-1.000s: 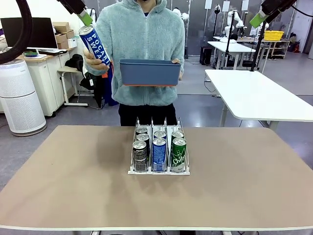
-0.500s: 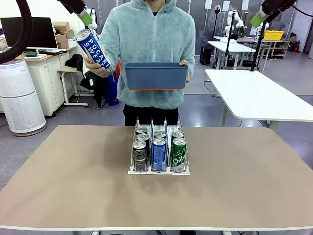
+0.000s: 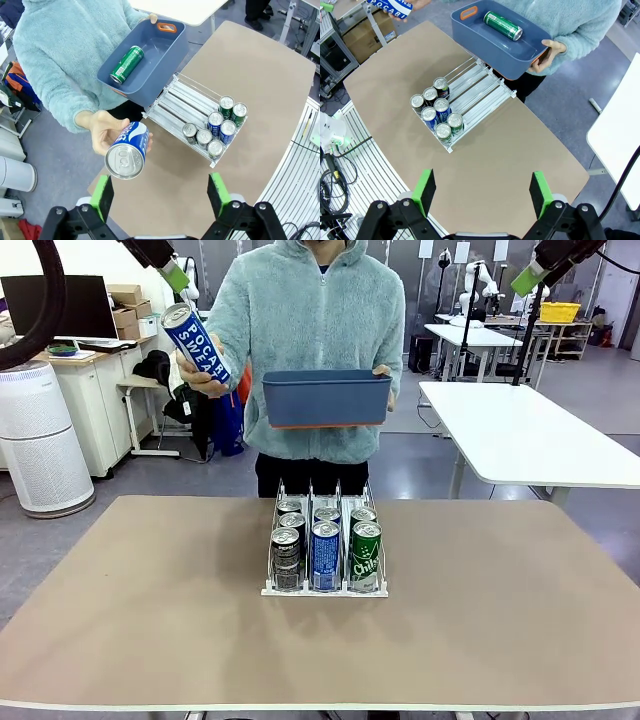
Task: Fill the beverage cans into the dispenser.
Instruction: Pick up the Ionic drink handed by the human.
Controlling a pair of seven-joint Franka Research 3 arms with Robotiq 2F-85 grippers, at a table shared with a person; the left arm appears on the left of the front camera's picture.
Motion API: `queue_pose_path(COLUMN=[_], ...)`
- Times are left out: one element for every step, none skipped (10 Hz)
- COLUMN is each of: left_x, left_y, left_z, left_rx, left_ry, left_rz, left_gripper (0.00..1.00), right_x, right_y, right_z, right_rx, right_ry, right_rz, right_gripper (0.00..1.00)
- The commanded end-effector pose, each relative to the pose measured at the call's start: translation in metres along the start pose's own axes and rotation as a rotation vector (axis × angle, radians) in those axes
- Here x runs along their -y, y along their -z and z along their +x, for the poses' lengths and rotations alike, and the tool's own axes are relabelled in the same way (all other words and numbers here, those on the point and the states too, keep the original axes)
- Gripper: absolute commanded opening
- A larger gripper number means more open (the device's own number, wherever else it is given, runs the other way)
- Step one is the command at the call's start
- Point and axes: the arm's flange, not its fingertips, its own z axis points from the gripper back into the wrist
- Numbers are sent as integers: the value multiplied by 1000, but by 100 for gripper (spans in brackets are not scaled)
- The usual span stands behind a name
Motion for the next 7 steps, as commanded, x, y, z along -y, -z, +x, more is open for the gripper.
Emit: queue_pose_path(left_x=[-12, -14, -16, -22, -22, -21, -23], left_y=[12, 12, 15, 28, 25, 34, 43], left_z=[0, -4, -6, -7, -15, -16, -15], left_rx=[-17, -25, -33, -21, -54, -46, -32], left_ry=[24, 16, -4, -6, -9, -17, -29], left_rz=[2, 1, 22, 35, 27, 28, 22], left_gripper=[100, 100, 100, 100, 100, 100, 100], right_x=[0, 0, 0, 0, 0, 0, 0], right_y=[0, 0, 0, 0, 0, 0, 0], right_z=[0, 0, 0, 0, 0, 0, 0], right_rx=[1, 1, 1, 1, 1, 1, 1], right_ry=[8, 8, 8, 8, 8, 8, 8], right_rz=[1, 1, 1, 1, 1, 1, 1], right_gripper=[100, 100, 100, 100, 100, 100, 100])
